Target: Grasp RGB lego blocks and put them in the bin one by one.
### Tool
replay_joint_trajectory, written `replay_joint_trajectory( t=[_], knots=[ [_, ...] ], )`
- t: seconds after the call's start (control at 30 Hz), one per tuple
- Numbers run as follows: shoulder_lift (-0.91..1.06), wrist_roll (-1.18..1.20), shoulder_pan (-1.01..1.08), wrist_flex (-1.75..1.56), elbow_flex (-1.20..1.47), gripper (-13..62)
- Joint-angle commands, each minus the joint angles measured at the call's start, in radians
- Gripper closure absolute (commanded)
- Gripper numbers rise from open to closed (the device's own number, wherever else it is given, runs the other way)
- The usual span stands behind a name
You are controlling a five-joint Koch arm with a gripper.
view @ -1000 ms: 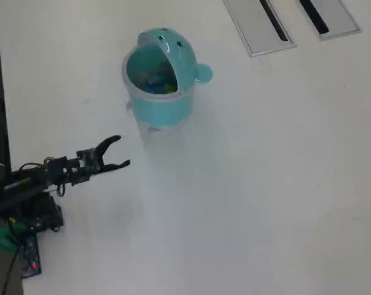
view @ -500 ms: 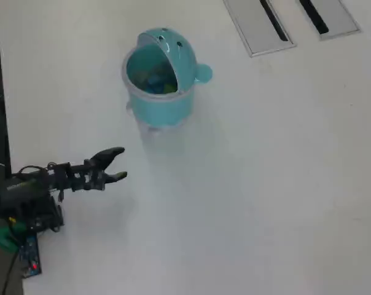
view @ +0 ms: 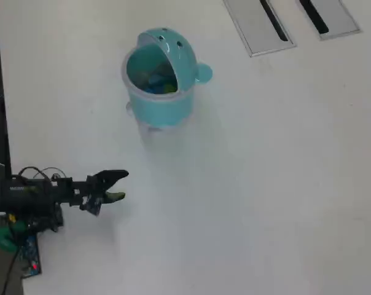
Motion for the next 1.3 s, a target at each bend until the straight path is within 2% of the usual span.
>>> replay_joint_trajectory(
  t=[0.0,0.63,1.27],
  knots=[
    [0.074,0.072,0.011,-0.112,-0.002,15.2],
    [0.074,0.394,0.046,-0.21,0.287,15.5],
    [0.066,0.457,0.06,-0.179,0.442,14.3]
  ],
)
